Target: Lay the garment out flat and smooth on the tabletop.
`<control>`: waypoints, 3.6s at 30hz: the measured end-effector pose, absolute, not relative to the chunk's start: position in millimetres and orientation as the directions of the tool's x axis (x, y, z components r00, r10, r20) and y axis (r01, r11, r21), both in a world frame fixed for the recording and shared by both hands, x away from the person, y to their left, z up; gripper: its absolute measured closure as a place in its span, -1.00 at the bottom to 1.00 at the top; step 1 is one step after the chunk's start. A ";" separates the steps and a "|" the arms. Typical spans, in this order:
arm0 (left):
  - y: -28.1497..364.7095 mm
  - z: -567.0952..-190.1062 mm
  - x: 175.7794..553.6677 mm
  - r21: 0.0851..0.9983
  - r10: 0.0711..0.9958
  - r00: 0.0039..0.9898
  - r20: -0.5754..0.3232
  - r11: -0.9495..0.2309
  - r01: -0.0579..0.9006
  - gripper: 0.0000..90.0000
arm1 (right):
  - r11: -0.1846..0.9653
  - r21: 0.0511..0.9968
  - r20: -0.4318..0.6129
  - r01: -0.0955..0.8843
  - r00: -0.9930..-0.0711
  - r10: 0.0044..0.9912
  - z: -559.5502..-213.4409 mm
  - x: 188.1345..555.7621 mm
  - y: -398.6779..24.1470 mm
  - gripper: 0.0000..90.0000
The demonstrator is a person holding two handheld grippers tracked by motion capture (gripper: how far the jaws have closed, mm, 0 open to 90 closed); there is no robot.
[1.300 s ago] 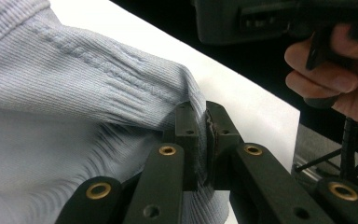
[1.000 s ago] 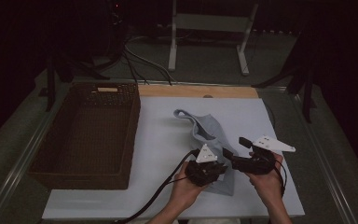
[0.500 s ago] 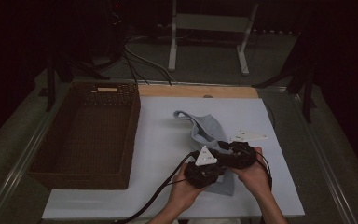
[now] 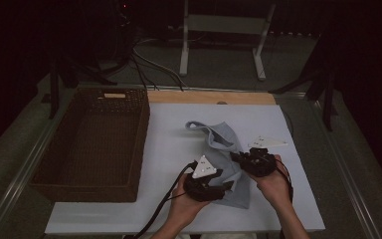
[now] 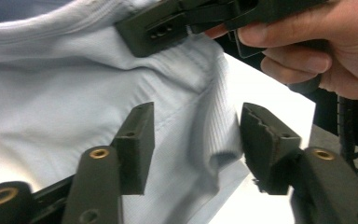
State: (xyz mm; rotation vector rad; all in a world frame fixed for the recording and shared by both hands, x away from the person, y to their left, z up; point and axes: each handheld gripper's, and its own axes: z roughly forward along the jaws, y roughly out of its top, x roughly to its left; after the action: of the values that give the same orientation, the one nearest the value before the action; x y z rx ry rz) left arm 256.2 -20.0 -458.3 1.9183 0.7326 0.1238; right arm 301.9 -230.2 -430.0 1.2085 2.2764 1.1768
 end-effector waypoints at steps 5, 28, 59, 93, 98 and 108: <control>-12.0 -461.6 255.4 0.863 0.565 0.795 -0.219 -0.268 0.428 -0.16 | 0.305 0.782 0.101 0.543 -0.594 0.798 -429.8 303.4 -230.3 0.86; 5.1 -492.5 248.0 0.836 0.610 0.773 -0.173 -0.324 0.443 -0.49 | 0.286 0.797 0.090 0.532 -0.573 0.815 -419.5 305.4 -239.8 0.88; -29.4 -515.5 270.4 0.775 0.634 0.733 -0.247 -0.325 0.542 -0.50 | 0.250 0.820 0.094 0.515 -0.552 0.828 -401.9 302.0 -260.6 0.89; 28.6 -481.7 292.7 0.804 0.772 0.603 -0.201 -0.222 0.552 0.88 | 0.287 0.829 0.078 0.480 -0.608 0.790 -407.8 302.1 -235.0 0.91; 37.9 -475.1 291.3 0.822 0.793 0.580 -0.187 -0.197 0.534 0.88 | 0.294 0.830 0.078 0.475 -0.619 0.782 -408.8 302.2 -229.4 0.91; 48.1 -452.0 286.9 0.877 0.826 0.546 -0.142 -0.151 0.456 0.89 | 0.299 0.830 0.080 0.470 -0.632 0.771 -409.8 302.0 -223.9 0.91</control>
State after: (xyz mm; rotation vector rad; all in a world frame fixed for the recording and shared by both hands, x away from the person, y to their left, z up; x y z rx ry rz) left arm 286.9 48.1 -452.0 1.7879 1.0632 0.4659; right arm 302.0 -223.9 -409.8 1.1189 2.2379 1.2549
